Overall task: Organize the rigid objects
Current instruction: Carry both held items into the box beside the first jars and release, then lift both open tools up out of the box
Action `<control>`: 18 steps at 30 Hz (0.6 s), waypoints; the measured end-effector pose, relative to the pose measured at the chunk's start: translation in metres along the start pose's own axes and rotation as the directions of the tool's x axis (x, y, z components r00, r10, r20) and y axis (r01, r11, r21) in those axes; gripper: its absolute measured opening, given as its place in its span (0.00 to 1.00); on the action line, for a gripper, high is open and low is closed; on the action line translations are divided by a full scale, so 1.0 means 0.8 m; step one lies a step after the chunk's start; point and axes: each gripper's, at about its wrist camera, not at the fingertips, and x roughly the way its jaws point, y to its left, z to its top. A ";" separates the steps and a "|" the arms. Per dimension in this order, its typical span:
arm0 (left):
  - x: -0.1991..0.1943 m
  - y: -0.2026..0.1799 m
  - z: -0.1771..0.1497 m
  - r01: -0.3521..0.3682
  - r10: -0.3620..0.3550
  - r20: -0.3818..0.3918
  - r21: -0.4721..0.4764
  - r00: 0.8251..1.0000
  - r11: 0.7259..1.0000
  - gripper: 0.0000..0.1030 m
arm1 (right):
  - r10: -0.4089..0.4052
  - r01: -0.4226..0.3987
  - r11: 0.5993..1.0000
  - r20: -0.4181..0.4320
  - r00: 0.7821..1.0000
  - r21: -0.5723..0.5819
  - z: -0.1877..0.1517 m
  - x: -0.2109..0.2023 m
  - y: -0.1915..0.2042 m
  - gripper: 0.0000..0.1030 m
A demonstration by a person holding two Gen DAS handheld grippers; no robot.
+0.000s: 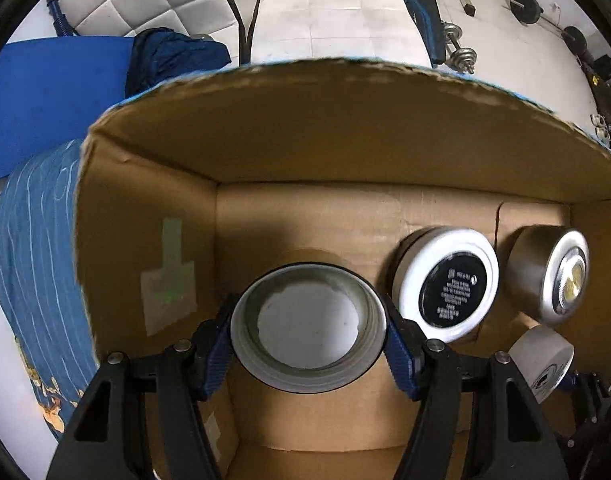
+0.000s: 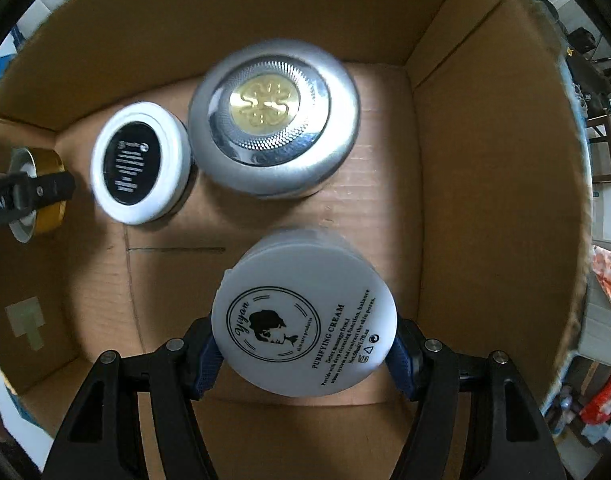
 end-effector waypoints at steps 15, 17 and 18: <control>-0.016 0.006 0.007 0.113 -0.115 -0.025 -0.081 0.993 0.990 0.80 | 0.018 -0.017 1.000 -0.055 0.998 0.016 0.012 0.015 0.002 0.74; -0.024 0.004 0.004 0.098 -0.099 -0.006 -0.069 0.995 0.993 0.94 | 0.025 -0.025 1.000 -0.045 0.999 0.014 0.012 0.007 0.003 0.81; -0.028 0.004 0.003 0.097 -0.097 0.005 -0.064 0.995 0.993 0.96 | 0.027 -0.027 1.000 -0.037 0.999 0.013 0.011 0.001 0.005 0.83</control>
